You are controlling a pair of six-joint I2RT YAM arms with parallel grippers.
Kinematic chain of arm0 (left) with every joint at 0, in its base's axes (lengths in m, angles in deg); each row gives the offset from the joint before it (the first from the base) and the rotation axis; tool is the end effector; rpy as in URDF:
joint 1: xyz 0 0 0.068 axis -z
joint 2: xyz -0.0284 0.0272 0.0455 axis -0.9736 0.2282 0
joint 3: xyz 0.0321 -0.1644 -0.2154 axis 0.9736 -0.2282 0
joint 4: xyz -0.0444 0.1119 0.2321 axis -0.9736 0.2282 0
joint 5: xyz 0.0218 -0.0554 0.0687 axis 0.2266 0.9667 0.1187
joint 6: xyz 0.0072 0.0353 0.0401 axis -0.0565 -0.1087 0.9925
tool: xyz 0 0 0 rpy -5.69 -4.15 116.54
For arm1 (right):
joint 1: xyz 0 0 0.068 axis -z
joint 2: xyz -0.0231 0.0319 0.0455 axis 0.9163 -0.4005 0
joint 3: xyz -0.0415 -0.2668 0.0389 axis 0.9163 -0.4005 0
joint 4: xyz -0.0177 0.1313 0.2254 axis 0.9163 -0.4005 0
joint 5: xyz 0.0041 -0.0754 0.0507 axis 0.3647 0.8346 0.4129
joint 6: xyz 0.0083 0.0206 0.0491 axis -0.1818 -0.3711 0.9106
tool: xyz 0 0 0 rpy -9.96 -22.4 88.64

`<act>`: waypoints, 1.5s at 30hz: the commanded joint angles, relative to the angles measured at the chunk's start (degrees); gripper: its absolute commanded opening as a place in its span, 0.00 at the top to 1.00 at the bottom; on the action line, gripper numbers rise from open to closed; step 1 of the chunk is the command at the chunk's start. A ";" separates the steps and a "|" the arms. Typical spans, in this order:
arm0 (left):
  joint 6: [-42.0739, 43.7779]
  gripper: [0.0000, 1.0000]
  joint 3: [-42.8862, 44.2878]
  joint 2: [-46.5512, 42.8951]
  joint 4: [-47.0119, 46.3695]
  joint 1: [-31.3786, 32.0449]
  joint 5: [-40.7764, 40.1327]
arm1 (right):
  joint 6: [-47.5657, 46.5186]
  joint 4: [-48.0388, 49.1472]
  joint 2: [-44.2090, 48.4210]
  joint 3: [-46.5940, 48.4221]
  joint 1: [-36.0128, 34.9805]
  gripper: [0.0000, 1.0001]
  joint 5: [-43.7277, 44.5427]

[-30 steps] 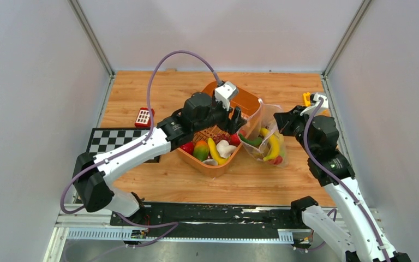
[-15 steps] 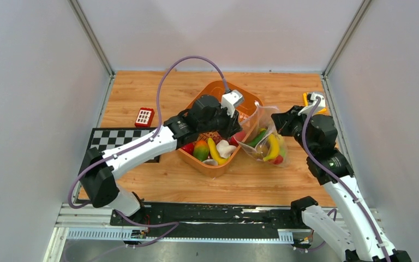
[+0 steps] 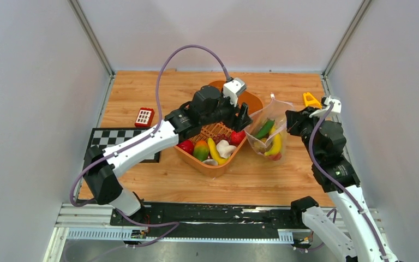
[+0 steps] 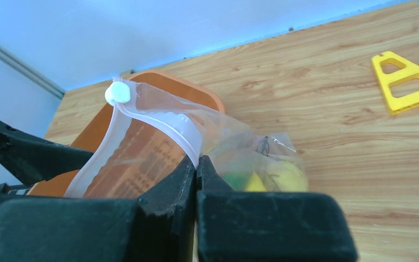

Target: Place the food in the zip-top bag and seal the zipper

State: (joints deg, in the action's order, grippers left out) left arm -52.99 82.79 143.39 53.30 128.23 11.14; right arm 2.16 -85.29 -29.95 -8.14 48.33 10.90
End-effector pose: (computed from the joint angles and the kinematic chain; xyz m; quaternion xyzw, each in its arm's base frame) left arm 0.2256 -0.2922 0.3732 0.3074 0.7419 -0.3730 0.4648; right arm 0.1436 0.0404 0.3681 0.0862 0.7547 0.1638 0.6294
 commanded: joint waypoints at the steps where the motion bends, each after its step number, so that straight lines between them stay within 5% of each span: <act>1: -1.14 0.15 -3.13 -3.22 0.28 -1.59 -5.22 | -0.95 2.44 0.41 0.37 0.22 1.00 5.63; 7: -1.76 0.05 -13.64 -10.63 -0.23 -5.51 -2.10 | -2.42 2.51 0.19 -0.26 0.22 1.00 5.94; 14: -2.51 0.04 -17.83 -14.72 -4.89 -5.60 18.74 | -2.67 1.80 -2.88 -0.03 0.22 1.00 4.28; 24: 0.79 0.05 -15.75 -11.38 0.98 1.68 30.28 | -2.33 1.58 -2.88 -0.03 0.22 1.00 4.52; 37: 2.26 0.10 -14.47 0.33 11.06 5.18 13.29 | -0.76 0.98 -2.37 -0.12 0.22 1.00 3.50; 45: 0.42 0.05 -14.55 2.35 16.63 4.76 -17.46 | -0.67 0.16 -1.80 -0.32 0.22 1.00 4.12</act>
State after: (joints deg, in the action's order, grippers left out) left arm -52.80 70.16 142.48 57.08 135.20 16.71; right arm 0.71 -85.60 -32.90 -8.93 48.37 14.85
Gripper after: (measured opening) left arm 0.929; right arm 0.014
